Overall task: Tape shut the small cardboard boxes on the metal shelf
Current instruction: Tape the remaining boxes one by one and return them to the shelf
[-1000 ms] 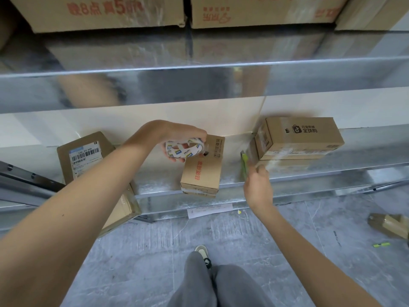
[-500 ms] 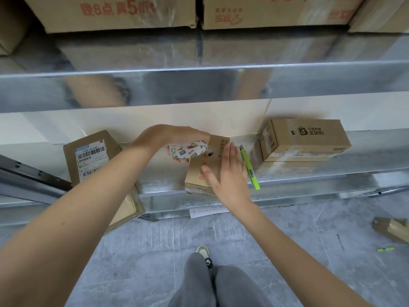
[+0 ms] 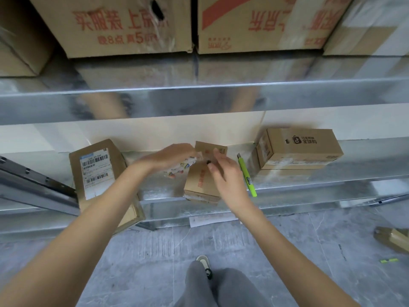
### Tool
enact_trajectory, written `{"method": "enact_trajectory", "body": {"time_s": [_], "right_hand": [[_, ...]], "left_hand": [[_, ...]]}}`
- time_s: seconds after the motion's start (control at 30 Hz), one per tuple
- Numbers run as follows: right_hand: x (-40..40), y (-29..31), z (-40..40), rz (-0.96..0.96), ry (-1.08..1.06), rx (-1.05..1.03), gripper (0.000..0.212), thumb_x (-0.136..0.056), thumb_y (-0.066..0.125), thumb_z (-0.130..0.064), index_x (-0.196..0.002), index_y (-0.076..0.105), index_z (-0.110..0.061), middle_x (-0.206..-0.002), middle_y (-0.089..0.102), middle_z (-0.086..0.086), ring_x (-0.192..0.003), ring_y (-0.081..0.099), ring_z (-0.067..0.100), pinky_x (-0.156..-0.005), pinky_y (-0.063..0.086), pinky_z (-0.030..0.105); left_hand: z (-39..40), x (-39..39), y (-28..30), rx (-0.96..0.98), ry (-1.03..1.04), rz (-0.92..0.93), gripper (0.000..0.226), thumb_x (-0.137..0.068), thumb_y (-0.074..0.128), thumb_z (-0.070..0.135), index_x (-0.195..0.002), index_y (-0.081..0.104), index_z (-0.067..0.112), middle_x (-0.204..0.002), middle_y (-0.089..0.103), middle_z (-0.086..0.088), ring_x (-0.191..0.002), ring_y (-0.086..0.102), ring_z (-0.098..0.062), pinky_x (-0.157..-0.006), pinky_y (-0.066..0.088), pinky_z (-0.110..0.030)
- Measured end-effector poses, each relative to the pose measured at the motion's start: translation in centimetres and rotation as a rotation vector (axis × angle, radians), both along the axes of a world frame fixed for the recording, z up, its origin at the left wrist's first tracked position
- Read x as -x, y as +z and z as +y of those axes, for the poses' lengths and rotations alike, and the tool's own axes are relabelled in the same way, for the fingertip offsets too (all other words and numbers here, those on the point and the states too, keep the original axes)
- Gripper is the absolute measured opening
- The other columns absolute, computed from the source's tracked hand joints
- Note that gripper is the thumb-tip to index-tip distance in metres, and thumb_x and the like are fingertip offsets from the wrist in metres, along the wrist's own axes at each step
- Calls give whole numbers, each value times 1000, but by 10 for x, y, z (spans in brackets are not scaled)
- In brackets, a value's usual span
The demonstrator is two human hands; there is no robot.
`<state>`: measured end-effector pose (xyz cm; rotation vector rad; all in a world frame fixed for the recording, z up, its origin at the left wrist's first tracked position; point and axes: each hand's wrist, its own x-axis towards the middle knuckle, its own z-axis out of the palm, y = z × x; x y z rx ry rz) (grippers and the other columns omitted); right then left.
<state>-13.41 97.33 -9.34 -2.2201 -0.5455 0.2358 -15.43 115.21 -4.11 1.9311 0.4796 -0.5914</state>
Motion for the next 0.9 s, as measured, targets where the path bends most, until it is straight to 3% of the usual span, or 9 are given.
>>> {"method": "enact_trajectory", "body": {"time_s": [0.03,0.1,0.17,0.23,0.37,0.47,0.6,0.8,0.9], "right_hand": [[-2,10,1,83,-27,-114,38,-98,55,-22,-132,58,-6,-134,59,7,-124,54,20,-99,38,23],[-5,29,5,224,-56,-231,26,-94,61,-21,-115,69,-8,-116,70,4,-109,63,15,-92,44,22],[-6,43,10,265,-54,-268,15,-90,66,-18,-99,75,-10,-98,74,2,-95,66,12,-87,47,26],[-6,58,15,287,-32,-324,11,-86,69,-12,-92,75,-4,-91,74,6,-87,66,15,-83,48,25],[-3,79,20,252,34,-329,6,-81,72,-4,-86,73,-1,-85,72,8,-82,65,18,-79,49,27],[-1,89,22,190,67,-284,1,-81,72,-4,-81,72,-5,-75,69,1,-73,61,12,-72,47,24],[7,101,22,15,104,-227,11,-83,66,-3,-77,70,-11,-71,65,-8,-68,57,5,-67,43,13],[21,108,12,-219,143,-236,6,-87,63,-3,-85,68,-4,-85,67,4,-80,59,15,-74,43,22],[20,110,7,-177,139,-215,4,-86,64,-3,-85,68,-5,-83,65,-2,-79,58,13,-75,43,19]], "left_hand": [[-2,6,-1,-1,16,-34,29,-96,51,38,-102,63,12,-89,66,-6,-74,59,-20,-60,49,-31],[-7,23,-6,6,91,-122,26,-95,51,35,-85,60,13,-61,59,-4,-50,51,-19,-47,42,-24],[-16,40,-9,114,229,-229,19,-90,53,32,-83,61,16,-58,58,0,-45,49,-16,-43,37,-22],[-24,52,-6,125,301,-323,17,-85,53,34,-87,62,21,-62,61,10,-49,52,-8,-50,39,-24],[-34,63,9,91,347,-494,16,-97,49,19,-93,64,22,-75,64,21,-65,55,7,-63,40,-13],[-43,71,17,118,384,-551,16,-98,48,14,-97,64,19,-82,64,14,-75,57,1,-70,42,-16],[-54,77,25,130,420,-651,14,-99,50,21,-101,63,20,-100,63,2,-82,56,7,-69,42,-8],[-62,78,21,-3,421,-642,22,-86,45,43,-102,59,34,-102,62,11,-95,54,-12,-76,41,-30],[-59,81,15,-79,397,-642,16,-87,48,45,-101,57,44,-113,60,7,-107,51,-5,-86,38,-20]]}}
